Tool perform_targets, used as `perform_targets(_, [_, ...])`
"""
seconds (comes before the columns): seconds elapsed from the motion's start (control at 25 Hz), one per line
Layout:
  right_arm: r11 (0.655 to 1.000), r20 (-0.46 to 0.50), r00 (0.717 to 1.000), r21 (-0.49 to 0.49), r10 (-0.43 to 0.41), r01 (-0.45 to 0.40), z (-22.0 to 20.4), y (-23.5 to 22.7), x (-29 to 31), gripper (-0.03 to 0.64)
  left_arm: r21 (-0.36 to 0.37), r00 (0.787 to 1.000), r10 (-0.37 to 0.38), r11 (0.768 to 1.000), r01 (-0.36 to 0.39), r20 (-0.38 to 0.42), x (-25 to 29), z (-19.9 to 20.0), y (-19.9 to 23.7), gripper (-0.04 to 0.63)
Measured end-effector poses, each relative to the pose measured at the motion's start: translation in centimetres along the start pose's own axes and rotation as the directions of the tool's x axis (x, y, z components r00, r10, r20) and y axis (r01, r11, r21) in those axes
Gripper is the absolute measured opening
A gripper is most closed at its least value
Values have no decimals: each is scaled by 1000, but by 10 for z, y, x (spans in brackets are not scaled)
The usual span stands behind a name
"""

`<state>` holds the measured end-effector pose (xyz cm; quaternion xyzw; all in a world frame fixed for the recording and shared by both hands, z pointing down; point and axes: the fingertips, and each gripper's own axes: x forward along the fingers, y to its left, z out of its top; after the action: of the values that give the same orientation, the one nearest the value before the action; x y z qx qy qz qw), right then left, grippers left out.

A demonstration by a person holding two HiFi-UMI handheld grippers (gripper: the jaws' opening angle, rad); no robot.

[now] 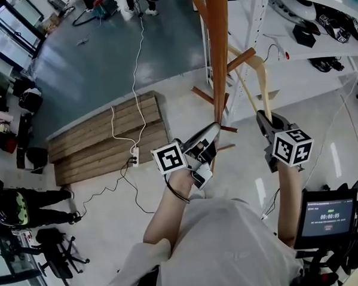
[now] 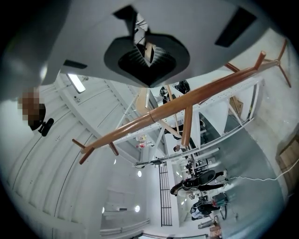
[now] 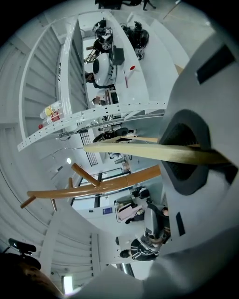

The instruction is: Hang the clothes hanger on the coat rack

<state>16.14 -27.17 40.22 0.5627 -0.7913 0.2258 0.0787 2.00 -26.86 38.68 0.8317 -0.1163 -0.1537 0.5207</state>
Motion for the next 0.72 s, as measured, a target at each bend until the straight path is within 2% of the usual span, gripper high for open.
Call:
perform_targets(0.44, [995, -42, 999, -90, 29, -32, -1, 24, 24, 6, -18, 997, 47, 999, -46, 67, -30, 9, 11, 6])
perform_targets(0.72, [995, -66, 997, -95, 36, -42, -12, 30, 34, 6, -20, 996, 55, 998, -54, 76, -42, 7, 13, 6])
